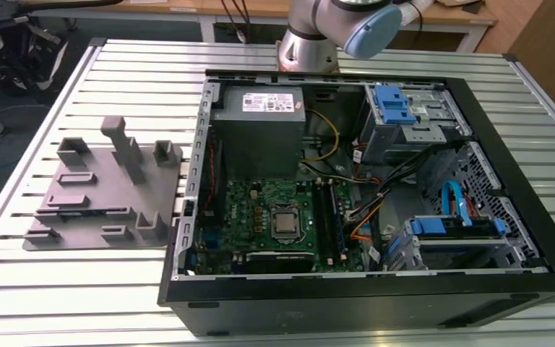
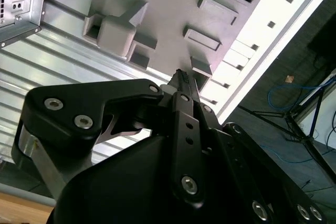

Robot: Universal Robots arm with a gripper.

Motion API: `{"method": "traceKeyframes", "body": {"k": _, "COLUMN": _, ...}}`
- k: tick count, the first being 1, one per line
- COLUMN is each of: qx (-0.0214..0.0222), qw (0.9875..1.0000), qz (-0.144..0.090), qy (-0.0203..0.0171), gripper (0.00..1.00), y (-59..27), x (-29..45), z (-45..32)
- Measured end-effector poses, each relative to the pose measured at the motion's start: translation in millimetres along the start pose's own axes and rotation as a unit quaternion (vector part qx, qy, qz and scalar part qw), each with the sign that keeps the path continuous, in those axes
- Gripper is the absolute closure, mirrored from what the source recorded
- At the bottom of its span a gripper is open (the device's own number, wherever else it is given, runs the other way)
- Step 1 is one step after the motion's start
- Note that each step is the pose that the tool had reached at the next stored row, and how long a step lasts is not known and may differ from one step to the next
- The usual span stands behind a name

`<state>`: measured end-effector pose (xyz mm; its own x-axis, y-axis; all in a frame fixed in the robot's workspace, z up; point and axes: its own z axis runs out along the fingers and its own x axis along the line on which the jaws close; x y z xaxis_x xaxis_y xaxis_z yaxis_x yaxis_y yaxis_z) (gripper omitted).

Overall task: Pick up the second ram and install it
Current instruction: 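Reach for the second ram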

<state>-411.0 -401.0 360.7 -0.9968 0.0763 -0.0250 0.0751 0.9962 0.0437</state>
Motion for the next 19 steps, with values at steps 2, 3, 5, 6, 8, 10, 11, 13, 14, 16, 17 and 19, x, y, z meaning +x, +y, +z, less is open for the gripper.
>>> {"method": "traceKeyframes", "body": {"k": 2, "qx": 0.0, "qw": 1.0, "qz": 0.0, "qy": 0.0, "gripper": 0.93, "y": -0.3, "x": 3.2, "z": 1.2}}
{"method": "traceKeyframes", "body": {"k": 3, "qx": 0.0, "qw": 1.0, "qz": 0.0, "qy": 0.0, "gripper": 0.93, "y": -0.5, "x": 4.7, "z": 1.9}}
{"method": "traceKeyframes", "body": {"k": 5, "qx": 0.0, "qw": 1.0, "qz": 0.0, "qy": 0.0, "gripper": 0.93, "y": -0.8, "x": 7.6, "z": 3.1}}
{"method": "traceKeyframes", "body": {"k": 6, "qx": 0.0, "qw": 1.0, "qz": 0.0, "qy": 0.0, "gripper": 0.93, "y": -0.9, "x": 8.9, "z": 3.7}}
{"method": "traceKeyframes", "body": {"k": 8, "qx": 0.0, "qw": 1.0, "qz": 0.0, "qy": 0.0, "gripper": 0.93, "y": -1.2, "x": 11.4, "z": 4.7}}
{"method": "traceKeyframes", "body": {"k": 10, "qx": 0.0, "qw": 1.0, "qz": 0.0, "qy": 0.0, "gripper": 0.93, "y": -1.4, "x": 13.8, "z": 5.7}}
{"method": "traceKeyframes", "body": {"k": 11, "qx": 0.0, "qw": 1.0, "qz": 0.0, "qy": 0.0, "gripper": 0.93, "y": -1.5, "x": 15.2, "z": 6.3}}
{"method": "traceKeyframes", "body": {"k": 13, "qx": 0.0, "qw": 1.0, "qz": 0.0, "qy": 0.0, "gripper": 0.93, "y": -1.7, "x": 17.5, "z": 7.3}}
{"method": "traceKeyframes", "body": {"k": 14, "qx": 0.0001, "qw": 1.0, "qz": 0.0, "qy": 0.0, "gripper": 0.93, "y": -1.9, "x": 18.6, "z": 7.8}}
{"method": "traceKeyframes", "body": {"k": 16, "qx": 0.0, "qw": 1.0, "qz": 0.0, "qy": 0.0, "gripper": 0.93, "y": -2.1, "x": 20.8, "z": 8.8}}
{"method": "traceKeyframes", "body": {"k": 17, "qx": 0.0001, "qw": 1.0, "qz": 0.0, "qy": 0.0, "gripper": 0.93, "y": -2.2, "x": 21.9, "z": 9.4}}
{"method": "traceKeyframes", "body": {"k": 19, "qx": 0.0001, "qw": 1.0, "qz": 0.0, "qy": 0.0, "gripper": 0.93, "y": -2.4, "x": 23.9, "z": 10.5}}
